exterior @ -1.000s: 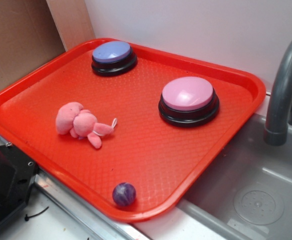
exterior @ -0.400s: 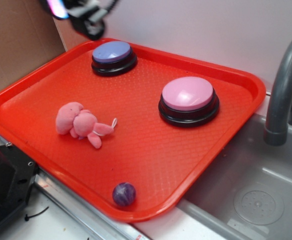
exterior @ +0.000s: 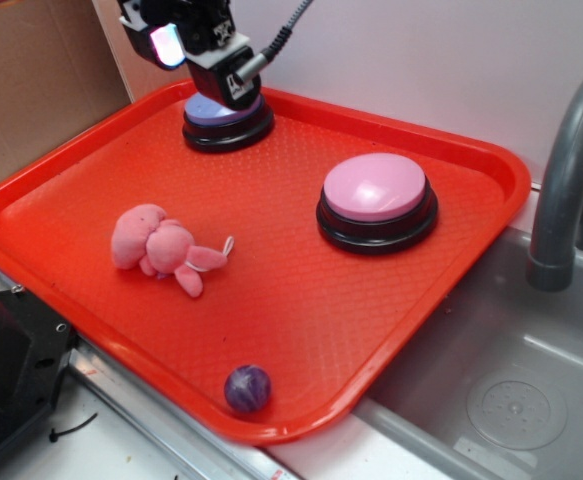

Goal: Push the pink button.

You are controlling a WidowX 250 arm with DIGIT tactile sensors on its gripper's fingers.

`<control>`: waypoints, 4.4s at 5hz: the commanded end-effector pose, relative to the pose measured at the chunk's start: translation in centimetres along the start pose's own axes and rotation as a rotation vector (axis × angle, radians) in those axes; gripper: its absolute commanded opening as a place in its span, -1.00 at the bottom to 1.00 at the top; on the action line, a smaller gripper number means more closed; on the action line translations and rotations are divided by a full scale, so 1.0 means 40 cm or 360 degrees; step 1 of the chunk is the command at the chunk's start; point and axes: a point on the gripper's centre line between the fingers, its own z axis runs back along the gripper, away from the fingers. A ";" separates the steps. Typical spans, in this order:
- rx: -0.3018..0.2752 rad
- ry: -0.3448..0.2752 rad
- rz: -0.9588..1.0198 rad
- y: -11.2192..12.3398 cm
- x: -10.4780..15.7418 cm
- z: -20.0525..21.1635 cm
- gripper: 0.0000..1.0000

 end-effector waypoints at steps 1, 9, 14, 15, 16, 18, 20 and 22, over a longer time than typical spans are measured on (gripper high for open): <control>-0.0020 -0.0071 -0.0277 -0.049 0.108 -0.045 1.00; -0.0140 0.0117 -0.0494 -0.151 0.189 -0.221 1.00; -0.0035 0.0096 -0.0500 -0.149 0.189 -0.155 1.00; -0.0025 0.0075 -0.0480 -0.143 0.184 -0.135 1.00; -0.0059 0.0091 -0.0450 -0.140 0.180 -0.122 1.00; -0.0056 0.0128 -0.0395 -0.131 0.167 -0.064 1.00; -0.0035 0.0106 -0.0319 -0.118 0.147 -0.017 1.00; -0.0041 0.0048 -0.0296 -0.125 0.134 0.027 1.00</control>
